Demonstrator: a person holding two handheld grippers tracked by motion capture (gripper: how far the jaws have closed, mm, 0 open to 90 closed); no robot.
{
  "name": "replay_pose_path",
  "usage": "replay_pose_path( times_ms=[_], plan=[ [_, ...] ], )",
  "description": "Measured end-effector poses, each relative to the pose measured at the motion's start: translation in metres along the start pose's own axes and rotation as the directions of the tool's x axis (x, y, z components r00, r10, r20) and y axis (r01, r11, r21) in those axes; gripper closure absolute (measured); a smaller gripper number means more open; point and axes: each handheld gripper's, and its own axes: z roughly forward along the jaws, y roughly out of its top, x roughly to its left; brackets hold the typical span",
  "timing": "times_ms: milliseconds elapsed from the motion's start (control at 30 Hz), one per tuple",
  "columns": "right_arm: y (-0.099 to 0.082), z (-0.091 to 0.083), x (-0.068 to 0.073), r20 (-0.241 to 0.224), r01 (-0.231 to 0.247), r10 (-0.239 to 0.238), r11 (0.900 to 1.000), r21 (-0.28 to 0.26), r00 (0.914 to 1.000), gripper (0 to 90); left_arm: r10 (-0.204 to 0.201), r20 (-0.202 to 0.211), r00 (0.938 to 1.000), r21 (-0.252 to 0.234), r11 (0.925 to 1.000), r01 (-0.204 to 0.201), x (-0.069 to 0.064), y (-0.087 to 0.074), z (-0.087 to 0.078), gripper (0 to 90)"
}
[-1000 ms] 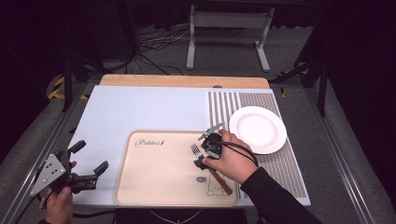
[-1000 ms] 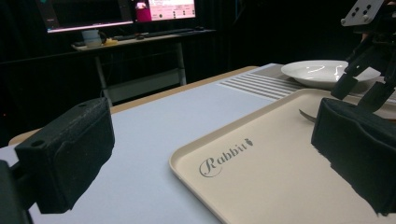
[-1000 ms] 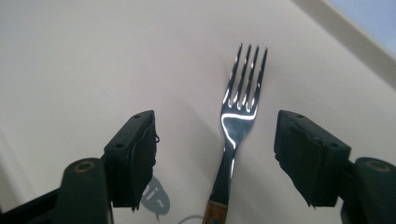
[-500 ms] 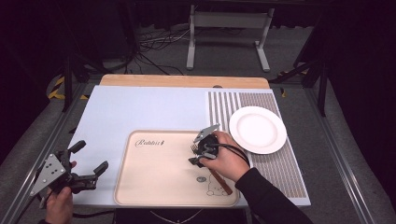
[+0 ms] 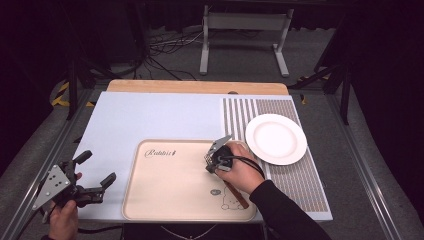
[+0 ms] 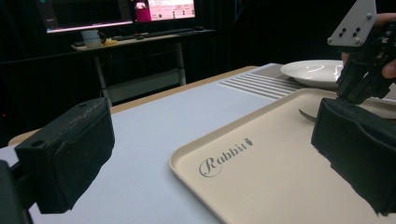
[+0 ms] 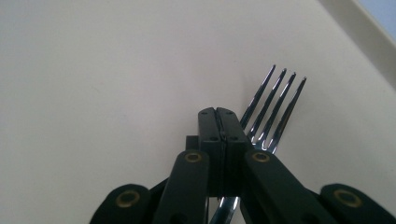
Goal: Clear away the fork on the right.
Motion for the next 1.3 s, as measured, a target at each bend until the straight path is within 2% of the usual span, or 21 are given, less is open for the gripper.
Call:
replay_pose_path(
  times_ms=[467,667,1300],
  plan=[
    [-0.001,0.003,-0.002,0.014,-0.007,0.007,0.9999,0.011,0.9999,90.0,0.003,0.002,1.0,0.0,1.0,-0.003,0.0,0.0,0.0,0.2],
    [-0.002,0.002,-0.006,0.038,-0.015,0.015,0.9998,0.013,0.9992,90.0,0.002,0.002,1.0,0.0,1.0,-0.002,0.0,0.0,0.0,0.2],
    [-0.015,-0.008,-0.027,0.11,-0.089,0.087,0.9959,0.014,0.9901,90.0,0.002,0.001,1.0,0.0,1.0,-0.002,0.0,0.0,0.0,0.2]
  ],
)
